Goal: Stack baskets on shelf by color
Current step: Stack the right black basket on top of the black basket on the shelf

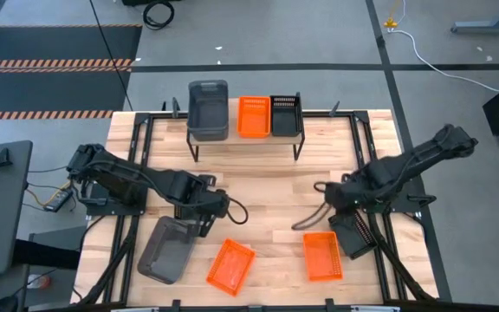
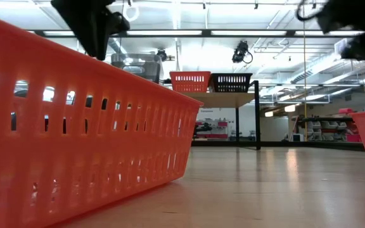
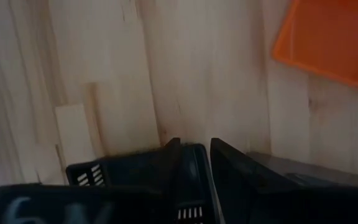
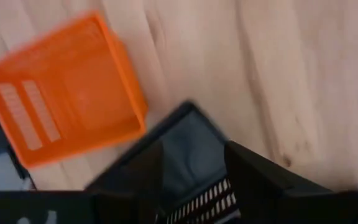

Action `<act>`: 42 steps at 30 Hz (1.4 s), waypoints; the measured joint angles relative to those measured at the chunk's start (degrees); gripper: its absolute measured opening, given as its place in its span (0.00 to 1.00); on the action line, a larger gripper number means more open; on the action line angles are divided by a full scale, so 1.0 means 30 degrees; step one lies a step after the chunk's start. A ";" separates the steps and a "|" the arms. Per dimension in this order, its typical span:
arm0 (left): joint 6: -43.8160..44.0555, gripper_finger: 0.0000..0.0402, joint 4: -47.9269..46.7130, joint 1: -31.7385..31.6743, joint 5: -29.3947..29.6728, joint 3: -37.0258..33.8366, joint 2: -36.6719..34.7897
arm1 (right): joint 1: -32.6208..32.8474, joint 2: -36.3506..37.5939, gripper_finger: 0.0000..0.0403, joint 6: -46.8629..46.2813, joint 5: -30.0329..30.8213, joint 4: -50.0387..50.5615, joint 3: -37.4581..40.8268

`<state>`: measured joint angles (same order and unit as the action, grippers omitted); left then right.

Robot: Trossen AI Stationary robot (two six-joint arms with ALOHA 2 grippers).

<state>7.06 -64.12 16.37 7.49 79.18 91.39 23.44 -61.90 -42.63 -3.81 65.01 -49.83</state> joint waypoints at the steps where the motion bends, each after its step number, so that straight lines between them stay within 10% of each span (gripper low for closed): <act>1: 0.0072 0.23 -0.0086 0.0004 -0.0004 -0.0095 0.0000 | 0.0411 -0.0018 0.45 -0.0293 0.0031 -0.0150 0.0425; 17: 0.0953 0.22 0.0025 0.0447 -0.0007 -0.0788 0.0007 | 0.2819 -0.0024 0.57 0.2029 0.4250 -0.1008 0.2903; 31: 0.1957 0.21 0.0065 0.1463 0.0124 -0.0788 0.0007 | 0.2632 -0.1075 0.57 0.2663 0.2460 -0.1167 0.4064; 42: 0.1942 0.22 0.0204 0.1482 0.0440 -0.0788 0.0007 | 0.1063 -0.3617 0.57 0.1148 0.4852 -0.2233 0.4651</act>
<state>12.88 -63.51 20.82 8.81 76.82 91.42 26.63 -72.76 -39.19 10.75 58.31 -35.88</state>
